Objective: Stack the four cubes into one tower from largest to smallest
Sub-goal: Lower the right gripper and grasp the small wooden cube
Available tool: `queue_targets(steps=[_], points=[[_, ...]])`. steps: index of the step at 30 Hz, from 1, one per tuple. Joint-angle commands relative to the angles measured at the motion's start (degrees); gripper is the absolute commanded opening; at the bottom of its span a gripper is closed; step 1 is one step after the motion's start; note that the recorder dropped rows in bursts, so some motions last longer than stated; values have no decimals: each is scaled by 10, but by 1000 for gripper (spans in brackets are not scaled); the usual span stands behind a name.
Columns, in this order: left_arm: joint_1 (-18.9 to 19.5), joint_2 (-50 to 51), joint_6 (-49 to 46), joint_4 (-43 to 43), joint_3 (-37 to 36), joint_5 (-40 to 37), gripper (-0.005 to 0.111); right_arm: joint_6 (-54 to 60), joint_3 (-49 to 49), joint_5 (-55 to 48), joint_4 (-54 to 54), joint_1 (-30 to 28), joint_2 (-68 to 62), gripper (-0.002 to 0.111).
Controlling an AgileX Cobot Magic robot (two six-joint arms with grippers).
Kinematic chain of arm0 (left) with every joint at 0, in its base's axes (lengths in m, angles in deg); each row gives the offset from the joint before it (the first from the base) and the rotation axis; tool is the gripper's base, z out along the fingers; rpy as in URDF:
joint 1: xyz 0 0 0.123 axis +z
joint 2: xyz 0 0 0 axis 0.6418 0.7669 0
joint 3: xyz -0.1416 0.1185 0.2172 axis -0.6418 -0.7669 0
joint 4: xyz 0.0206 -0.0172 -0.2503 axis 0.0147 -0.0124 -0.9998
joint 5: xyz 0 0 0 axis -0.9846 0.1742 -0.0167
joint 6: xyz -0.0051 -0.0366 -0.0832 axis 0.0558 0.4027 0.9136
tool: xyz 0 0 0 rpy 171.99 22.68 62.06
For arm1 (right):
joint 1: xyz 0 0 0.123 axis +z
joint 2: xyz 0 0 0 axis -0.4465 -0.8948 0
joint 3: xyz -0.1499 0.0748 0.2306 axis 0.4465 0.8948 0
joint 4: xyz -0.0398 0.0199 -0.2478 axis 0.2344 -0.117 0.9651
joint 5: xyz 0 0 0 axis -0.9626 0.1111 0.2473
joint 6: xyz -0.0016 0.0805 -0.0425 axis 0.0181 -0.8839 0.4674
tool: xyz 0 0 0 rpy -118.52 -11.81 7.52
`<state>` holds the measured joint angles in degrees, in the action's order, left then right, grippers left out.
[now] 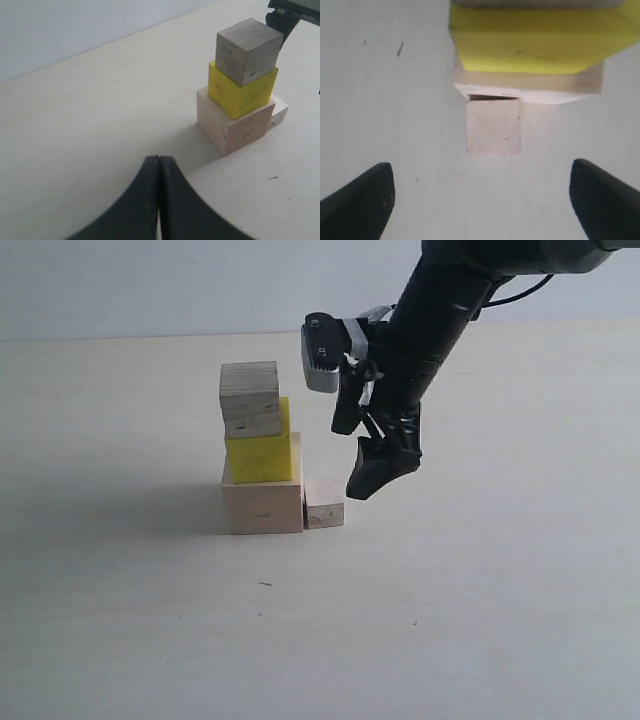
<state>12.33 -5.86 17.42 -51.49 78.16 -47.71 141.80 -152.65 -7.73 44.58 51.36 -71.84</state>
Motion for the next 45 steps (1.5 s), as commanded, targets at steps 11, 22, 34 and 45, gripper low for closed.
queue_targets(steps=[11, 22, 34, 45], points=[[2, -4, 3, 2, 5, 6, 0, 36, -3, -15, -72, -6, -38, 89], [2, -4, 2, 9, 5, 0, 0, 80, -3, -28, -142, -74, -39, 89], [2, -4, 2, 11, 5, 0, 0, 121, -3, -20, -174, -82, -82, 89], [2, -3, 1, 11, 5, 1, 0, 163, -3, -21, -183, -82, -112, 89]])
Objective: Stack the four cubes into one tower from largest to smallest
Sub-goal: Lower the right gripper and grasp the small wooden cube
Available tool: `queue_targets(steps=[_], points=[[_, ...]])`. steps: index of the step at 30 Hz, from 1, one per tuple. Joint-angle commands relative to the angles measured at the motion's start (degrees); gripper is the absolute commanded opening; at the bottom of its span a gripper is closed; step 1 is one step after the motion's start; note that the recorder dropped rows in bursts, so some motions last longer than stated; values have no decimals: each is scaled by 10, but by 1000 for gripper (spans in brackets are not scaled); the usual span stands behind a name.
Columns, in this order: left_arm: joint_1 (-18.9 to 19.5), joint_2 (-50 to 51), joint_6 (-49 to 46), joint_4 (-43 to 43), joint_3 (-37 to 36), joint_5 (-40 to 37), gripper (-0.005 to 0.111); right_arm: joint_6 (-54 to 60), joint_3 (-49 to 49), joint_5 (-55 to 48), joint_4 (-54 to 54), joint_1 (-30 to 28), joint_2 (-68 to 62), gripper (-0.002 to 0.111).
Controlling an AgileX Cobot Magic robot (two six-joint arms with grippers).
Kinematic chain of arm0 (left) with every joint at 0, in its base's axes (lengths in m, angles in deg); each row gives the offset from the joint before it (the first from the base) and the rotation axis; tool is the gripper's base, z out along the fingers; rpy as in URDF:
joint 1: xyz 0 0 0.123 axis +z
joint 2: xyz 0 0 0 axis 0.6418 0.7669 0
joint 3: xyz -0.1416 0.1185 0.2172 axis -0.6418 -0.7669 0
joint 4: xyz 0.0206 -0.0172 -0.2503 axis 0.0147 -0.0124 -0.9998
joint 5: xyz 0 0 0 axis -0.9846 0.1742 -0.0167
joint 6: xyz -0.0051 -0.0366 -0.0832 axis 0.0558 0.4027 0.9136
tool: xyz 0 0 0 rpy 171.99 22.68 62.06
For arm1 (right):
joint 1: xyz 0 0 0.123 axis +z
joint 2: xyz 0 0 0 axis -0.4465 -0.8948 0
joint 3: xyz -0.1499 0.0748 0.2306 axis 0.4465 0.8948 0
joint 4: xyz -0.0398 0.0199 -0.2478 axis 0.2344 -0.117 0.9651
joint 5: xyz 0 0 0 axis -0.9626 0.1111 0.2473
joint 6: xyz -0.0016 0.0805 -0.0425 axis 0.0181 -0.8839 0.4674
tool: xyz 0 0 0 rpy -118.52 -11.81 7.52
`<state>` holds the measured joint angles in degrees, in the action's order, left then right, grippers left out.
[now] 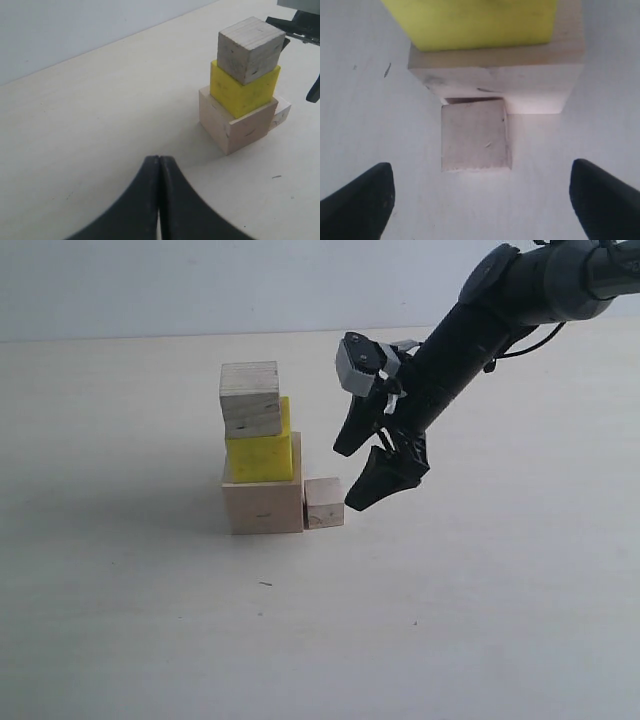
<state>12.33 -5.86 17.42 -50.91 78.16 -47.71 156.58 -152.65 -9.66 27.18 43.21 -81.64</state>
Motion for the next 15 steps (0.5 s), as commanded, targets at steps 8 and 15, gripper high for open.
queue_targets(steps=[8, 15], points=[[2, -3, 1, 5, 5, 1, 0, 13, -3, 0, -14, 0, -9, 89], [2, -3, 1, 5, 5, 1, 0, -26, -3, -5, -14, 0, -10, 89]])
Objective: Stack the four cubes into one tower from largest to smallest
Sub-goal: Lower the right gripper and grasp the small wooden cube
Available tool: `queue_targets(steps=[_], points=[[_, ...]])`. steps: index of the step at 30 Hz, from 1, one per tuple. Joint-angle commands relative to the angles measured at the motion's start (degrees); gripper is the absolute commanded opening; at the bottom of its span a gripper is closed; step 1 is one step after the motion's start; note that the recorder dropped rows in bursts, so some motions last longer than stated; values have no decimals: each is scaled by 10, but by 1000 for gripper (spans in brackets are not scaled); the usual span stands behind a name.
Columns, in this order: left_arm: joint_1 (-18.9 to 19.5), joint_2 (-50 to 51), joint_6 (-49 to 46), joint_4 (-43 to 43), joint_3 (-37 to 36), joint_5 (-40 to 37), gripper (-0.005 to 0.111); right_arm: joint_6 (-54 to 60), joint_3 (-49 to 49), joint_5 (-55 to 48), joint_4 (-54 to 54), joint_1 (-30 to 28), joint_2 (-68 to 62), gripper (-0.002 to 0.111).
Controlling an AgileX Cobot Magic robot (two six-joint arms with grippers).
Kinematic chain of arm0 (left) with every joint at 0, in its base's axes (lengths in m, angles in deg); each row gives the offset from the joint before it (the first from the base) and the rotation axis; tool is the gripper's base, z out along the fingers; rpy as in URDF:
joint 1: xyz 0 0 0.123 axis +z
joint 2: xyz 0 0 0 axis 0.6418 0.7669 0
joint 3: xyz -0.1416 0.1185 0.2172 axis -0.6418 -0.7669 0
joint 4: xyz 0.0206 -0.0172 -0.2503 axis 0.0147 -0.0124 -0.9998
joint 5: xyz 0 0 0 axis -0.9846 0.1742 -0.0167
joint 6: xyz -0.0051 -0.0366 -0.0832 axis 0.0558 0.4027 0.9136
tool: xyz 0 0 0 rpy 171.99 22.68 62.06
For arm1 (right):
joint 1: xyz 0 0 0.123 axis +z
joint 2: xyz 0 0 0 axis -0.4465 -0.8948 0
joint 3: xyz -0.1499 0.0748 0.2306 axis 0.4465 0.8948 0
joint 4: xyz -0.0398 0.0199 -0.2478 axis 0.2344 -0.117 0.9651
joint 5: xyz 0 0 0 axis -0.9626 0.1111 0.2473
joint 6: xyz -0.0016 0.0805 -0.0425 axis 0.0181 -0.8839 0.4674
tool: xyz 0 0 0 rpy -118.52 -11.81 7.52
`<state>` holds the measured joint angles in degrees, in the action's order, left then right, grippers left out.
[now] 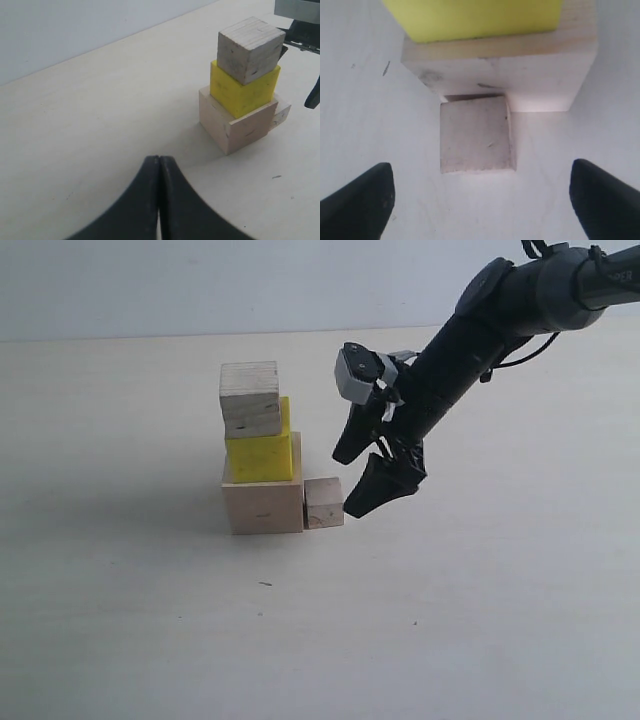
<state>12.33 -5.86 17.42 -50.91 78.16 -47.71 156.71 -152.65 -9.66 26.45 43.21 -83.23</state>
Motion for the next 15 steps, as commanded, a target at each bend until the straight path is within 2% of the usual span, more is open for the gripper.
queue_targets(steps=[1, 4, 15], points=[[2, -3, 1, 5, 5, 1, 0, -38, -3, -5, -7, 0, 6, 89], [2, -3, 1, 5, 5, 1, 0, -70, -3, -5, -7, 0, 6, 89], [2, -3, 1, 6, 5, 1, 0, -70, -3, -5, -7, 0, 6, 89]])
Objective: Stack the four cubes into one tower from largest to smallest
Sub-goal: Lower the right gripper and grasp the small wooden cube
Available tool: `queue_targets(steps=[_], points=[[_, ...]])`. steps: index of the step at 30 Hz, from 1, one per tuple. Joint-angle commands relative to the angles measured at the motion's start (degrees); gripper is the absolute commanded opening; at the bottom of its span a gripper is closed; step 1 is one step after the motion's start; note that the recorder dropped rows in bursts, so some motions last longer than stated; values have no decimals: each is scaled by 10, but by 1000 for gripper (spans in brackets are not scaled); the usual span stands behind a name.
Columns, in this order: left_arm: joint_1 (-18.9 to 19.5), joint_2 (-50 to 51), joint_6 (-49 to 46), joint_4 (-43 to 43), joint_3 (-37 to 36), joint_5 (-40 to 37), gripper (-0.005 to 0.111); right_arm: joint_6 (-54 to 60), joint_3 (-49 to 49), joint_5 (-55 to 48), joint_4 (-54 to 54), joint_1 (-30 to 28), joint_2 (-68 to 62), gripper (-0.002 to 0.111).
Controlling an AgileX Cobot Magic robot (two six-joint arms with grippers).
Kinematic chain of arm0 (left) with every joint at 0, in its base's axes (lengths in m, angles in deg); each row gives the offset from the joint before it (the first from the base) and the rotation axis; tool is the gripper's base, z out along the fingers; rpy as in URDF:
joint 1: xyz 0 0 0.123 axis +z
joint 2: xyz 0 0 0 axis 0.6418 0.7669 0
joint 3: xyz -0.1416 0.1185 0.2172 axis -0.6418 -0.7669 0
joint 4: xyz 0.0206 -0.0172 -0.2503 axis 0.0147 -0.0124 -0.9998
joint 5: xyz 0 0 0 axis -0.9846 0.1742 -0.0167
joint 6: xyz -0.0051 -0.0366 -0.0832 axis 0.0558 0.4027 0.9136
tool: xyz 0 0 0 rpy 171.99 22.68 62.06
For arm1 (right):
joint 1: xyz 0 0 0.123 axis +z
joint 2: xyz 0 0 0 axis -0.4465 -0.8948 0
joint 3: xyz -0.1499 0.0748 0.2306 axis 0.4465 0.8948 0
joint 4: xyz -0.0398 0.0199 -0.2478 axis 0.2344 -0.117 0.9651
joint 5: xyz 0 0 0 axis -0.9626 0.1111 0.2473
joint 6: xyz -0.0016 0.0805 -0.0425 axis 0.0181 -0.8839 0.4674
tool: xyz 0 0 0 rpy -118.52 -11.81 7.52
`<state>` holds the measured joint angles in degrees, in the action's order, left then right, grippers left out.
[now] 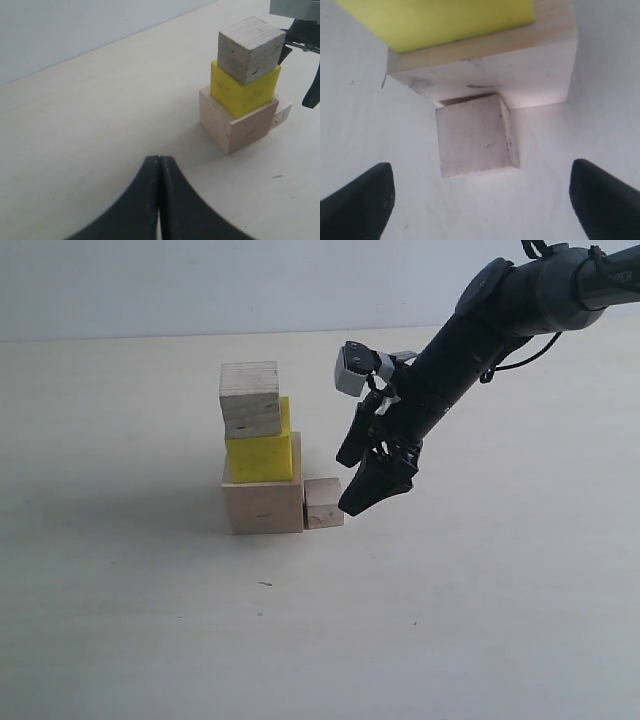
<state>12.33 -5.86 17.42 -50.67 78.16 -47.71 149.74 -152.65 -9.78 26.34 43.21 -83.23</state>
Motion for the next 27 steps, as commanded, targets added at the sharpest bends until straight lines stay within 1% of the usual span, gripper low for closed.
queue_targets(steps=[1, 8, 12, 27], points=[[2, -3, 1, 4, 5, 1, 0, 0, -3, -4, -6, 0, 6, 89], [2, -3, 1, 4, 5, 1, 0, 1, -3, -3, -6, 0, 6, 89], [2, -3, 0, 4, 5, 1, 0, 5, -3, -3, -33, 0, 1, 89], [2, -3, -1, 5, 5, 2, 0, 11, -3, 11, -38, 0, -19, 89]])
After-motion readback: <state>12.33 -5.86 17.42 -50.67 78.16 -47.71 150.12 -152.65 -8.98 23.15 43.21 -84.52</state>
